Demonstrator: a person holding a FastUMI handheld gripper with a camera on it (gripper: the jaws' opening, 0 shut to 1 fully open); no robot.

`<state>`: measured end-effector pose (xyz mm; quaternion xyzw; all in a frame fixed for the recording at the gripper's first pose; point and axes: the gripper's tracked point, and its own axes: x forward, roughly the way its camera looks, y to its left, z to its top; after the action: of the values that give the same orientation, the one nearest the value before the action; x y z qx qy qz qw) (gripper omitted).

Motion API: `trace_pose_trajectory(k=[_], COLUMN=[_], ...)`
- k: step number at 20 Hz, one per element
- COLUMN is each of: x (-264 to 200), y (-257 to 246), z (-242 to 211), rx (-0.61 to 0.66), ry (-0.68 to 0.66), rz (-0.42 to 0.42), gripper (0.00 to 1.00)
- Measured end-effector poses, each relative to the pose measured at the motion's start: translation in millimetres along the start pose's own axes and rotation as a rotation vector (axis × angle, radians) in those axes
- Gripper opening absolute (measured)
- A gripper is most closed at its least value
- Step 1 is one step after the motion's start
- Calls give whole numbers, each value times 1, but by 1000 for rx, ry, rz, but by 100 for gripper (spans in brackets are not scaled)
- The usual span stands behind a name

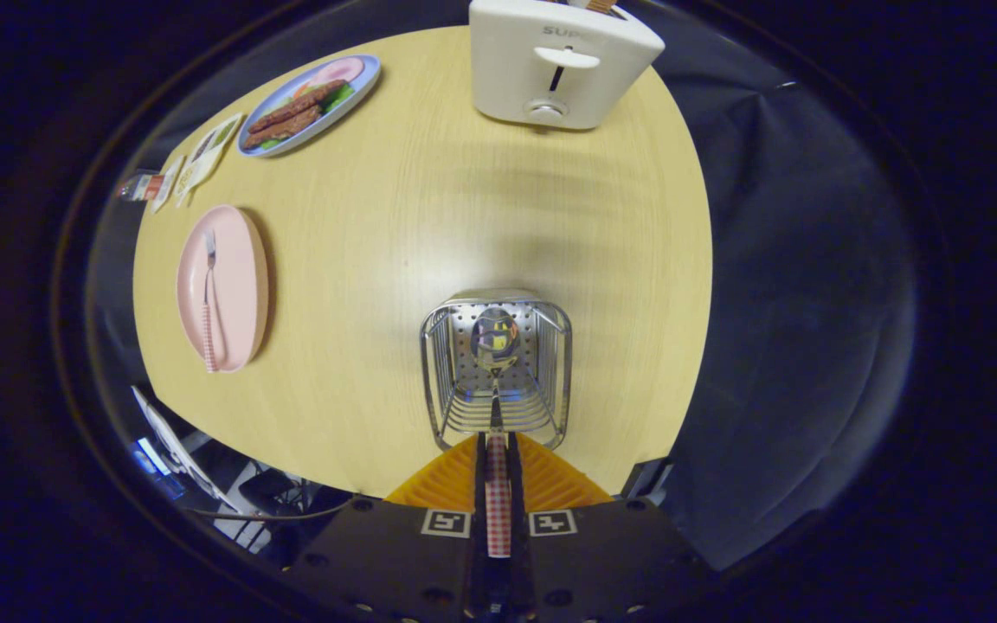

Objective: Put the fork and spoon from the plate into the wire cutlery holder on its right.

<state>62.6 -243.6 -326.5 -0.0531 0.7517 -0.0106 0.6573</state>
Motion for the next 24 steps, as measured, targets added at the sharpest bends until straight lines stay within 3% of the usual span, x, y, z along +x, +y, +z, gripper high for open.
trace_pose_trajectory(k=[6, 10, 14, 15, 17, 19, 24], x=[-13, -22, -46, -54, -67, -76, -80], y=[11, 28, 53, 63, 90, 117, 183], z=[6, 18, 30, 31, 28, 26, 33], rx=[16, 75, 116, 116, 99, 87, 31], ry=[-95, -221, -386, -429, -482, -521, -619], rz=[3, 0, -9, -1, 34, 59, 99], gripper=[11, 29, 33, 41, 44, 61, 78])
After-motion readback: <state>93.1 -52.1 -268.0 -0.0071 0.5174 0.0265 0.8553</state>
